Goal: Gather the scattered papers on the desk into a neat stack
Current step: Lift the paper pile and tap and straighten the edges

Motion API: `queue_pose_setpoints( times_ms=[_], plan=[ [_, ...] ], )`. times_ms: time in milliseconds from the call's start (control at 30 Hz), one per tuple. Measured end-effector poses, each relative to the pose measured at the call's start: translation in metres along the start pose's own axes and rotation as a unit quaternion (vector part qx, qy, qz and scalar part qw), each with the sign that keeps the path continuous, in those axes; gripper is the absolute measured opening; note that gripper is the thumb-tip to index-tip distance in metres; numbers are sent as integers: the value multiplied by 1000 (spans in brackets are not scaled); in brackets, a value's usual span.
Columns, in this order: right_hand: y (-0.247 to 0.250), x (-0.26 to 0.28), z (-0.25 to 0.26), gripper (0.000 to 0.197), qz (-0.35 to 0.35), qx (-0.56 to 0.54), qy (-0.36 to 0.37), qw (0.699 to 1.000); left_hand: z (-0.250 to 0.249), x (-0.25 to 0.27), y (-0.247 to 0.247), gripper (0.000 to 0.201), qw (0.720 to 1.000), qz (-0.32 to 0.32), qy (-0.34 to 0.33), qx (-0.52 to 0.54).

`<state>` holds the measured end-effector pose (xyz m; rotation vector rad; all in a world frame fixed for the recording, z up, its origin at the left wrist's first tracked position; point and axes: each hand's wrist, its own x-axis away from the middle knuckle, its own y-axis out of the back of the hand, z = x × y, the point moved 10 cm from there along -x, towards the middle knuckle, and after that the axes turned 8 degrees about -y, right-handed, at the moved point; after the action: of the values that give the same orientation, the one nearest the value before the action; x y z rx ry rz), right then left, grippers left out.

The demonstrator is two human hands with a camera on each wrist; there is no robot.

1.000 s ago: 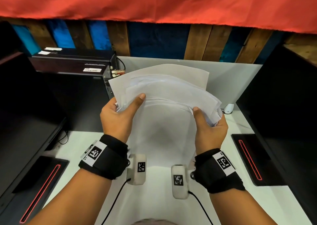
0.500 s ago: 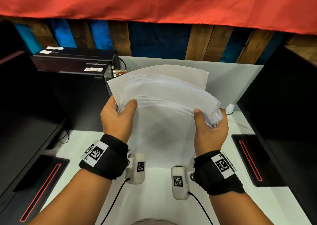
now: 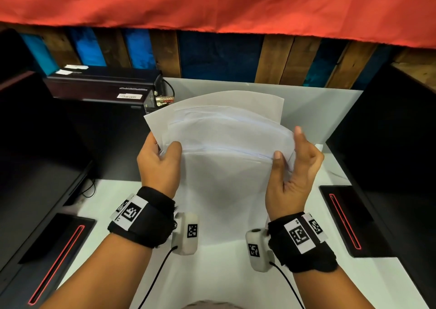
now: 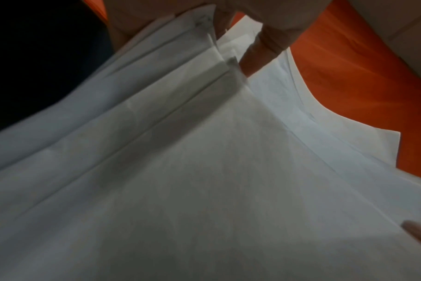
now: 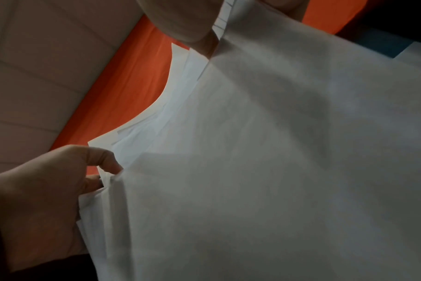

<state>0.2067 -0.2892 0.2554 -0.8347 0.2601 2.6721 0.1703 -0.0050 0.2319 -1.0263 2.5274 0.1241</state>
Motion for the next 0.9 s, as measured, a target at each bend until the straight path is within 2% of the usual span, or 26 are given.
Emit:
queue_pose_setpoints(
  times_ms=[100,200,400,533,667,900],
  plan=[
    [-2,-1,0,36,8,16,3,1000,-1,2,-2,33,1000,7,-9,21],
    [-2,-1,1,31,10,21,-1,1000,-3,5,-7,49,998,30,-8,49],
    [-10,2,-12,48,70,31,-36,996,6,9,-16,78,993,119,6,-7],
    [-12,2,-22,62,95,35,-43,994,21,9,-5,60,991,107,25,-72],
    [-9,2,-21,64,96,69,-16,993,26,10,2,49,995,87,26,-46],
    [-5,-12,-12,46,60,57,1,997,15,9,-5,43,998,56,15,-23]
  ],
)
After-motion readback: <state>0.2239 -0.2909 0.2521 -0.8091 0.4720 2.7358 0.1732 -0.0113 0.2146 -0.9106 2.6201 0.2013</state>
